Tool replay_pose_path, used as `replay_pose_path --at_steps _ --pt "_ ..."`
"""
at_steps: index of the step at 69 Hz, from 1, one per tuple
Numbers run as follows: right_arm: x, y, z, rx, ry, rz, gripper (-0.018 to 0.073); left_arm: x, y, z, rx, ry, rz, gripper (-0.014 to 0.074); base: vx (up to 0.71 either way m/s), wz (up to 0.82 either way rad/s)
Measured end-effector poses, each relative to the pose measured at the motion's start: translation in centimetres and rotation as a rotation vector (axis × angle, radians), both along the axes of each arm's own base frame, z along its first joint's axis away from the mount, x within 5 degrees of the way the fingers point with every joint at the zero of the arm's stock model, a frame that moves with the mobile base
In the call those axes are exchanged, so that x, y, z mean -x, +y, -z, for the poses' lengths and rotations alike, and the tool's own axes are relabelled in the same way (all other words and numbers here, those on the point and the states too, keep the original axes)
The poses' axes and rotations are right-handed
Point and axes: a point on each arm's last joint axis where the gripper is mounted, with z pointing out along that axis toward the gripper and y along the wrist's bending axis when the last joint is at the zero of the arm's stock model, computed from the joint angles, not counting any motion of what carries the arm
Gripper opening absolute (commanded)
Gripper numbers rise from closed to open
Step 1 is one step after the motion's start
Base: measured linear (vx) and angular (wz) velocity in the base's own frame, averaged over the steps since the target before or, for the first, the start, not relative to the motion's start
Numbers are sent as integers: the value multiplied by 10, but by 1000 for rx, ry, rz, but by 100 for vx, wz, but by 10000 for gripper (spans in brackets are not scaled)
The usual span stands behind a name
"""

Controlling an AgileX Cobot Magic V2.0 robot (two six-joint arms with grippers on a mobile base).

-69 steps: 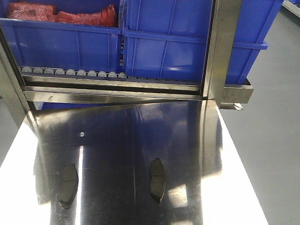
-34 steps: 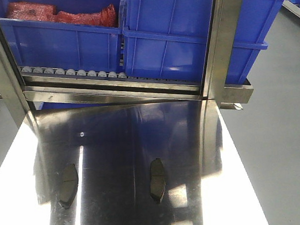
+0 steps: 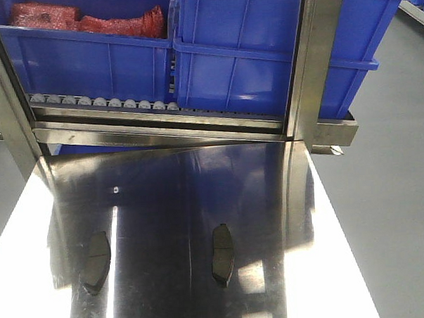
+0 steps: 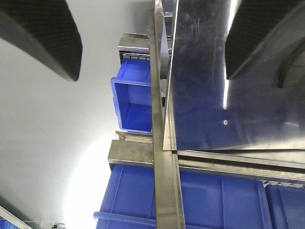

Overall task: Move and align brake pads A on conveyor
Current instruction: 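Stop the base facing the steel table with both grippers open, then lower the left gripper over the nearer brake pad and close on it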

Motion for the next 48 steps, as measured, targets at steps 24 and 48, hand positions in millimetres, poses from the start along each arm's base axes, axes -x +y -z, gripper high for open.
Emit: replay_pose_path --at_steps 24,48 --pt "0 0 0 0 0 0 575 -93 -9 -8 120 222 -6 538 0 0" --pt "0 0 0 0 0 0 575 -210 -25 10 166 584 -47 533 0 0"
